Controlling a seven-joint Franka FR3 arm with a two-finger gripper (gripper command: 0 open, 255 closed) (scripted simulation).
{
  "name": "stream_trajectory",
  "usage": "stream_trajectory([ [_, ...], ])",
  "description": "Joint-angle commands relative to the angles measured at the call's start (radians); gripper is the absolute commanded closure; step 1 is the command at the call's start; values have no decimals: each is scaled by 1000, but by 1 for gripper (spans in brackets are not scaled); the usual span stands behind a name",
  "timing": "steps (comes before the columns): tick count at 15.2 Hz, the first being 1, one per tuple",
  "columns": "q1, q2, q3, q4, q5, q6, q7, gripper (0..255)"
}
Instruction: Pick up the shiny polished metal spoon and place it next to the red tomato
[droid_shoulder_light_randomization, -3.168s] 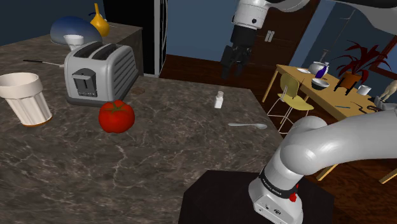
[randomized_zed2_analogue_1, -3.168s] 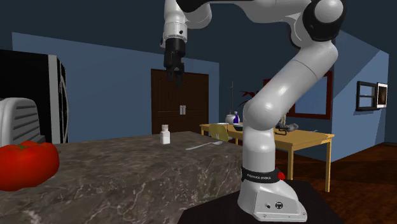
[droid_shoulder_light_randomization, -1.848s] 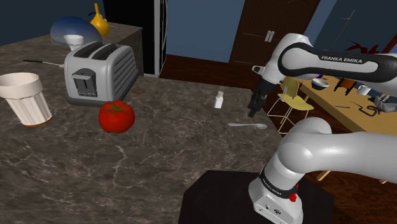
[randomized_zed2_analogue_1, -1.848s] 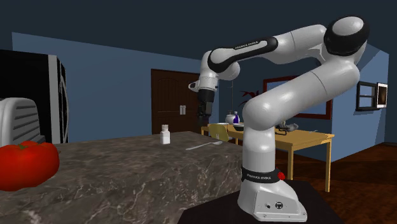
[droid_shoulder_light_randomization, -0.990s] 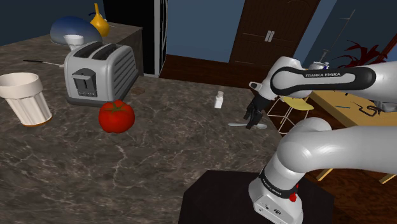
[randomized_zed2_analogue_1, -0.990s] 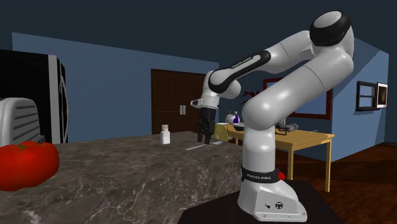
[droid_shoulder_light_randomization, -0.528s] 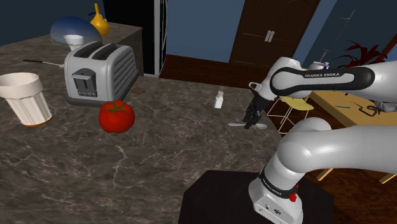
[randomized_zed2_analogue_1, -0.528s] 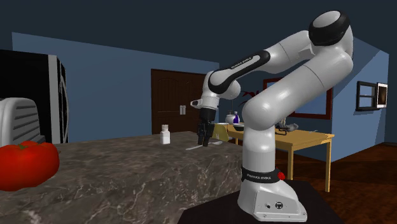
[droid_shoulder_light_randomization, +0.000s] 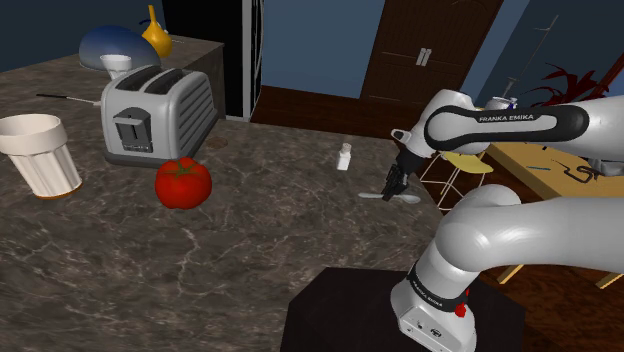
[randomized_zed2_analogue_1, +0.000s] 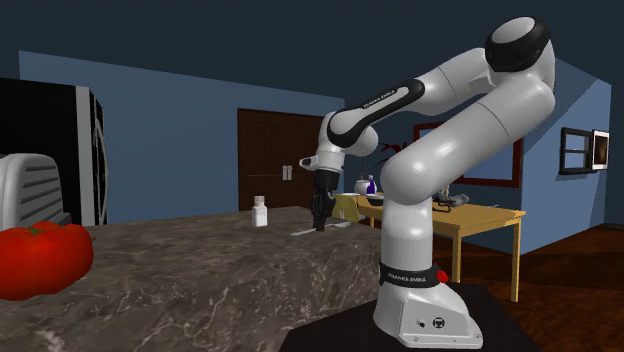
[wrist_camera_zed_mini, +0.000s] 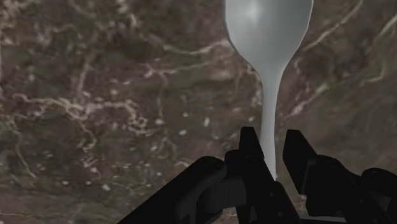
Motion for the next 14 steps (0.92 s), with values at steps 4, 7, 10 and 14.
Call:
stream_trajectory([
  [4,2,-35,30,24,22,-56,9,255],
  [7,6,-64,58,50,44,-108,18,255],
  [10,12,-87,85,78,65,-157,27,255],
  [14,21,-111,118,119,93,-218,38,255],
])
